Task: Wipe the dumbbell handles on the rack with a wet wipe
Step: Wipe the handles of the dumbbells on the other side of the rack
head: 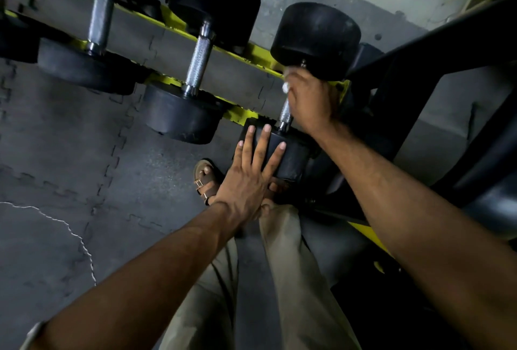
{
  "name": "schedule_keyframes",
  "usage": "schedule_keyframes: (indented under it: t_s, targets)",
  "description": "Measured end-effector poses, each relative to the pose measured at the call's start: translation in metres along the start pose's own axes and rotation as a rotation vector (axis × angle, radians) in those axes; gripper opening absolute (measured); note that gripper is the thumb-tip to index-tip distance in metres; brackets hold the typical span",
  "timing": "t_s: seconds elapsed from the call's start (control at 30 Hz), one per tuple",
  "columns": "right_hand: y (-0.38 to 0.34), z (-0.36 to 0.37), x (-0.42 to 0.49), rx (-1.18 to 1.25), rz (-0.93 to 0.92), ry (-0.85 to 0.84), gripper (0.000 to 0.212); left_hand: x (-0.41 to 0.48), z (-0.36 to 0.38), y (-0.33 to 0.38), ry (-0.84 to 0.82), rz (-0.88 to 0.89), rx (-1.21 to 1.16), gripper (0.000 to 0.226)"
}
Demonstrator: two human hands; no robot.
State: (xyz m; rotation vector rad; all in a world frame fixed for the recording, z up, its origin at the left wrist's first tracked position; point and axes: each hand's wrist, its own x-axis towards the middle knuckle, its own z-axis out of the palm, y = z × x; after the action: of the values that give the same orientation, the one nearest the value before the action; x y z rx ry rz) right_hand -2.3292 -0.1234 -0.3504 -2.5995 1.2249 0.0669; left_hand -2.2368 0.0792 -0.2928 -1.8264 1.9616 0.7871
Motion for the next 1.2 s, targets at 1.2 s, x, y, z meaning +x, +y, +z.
schedule_keyframes:
  t_s: [1.2]
  targets:
    - [-0.027,-0.052,-0.007,-0.172,-0.399,-0.531,0.011,-0.001,0.007,0.001,0.076,-0.007,-0.009,0.122]
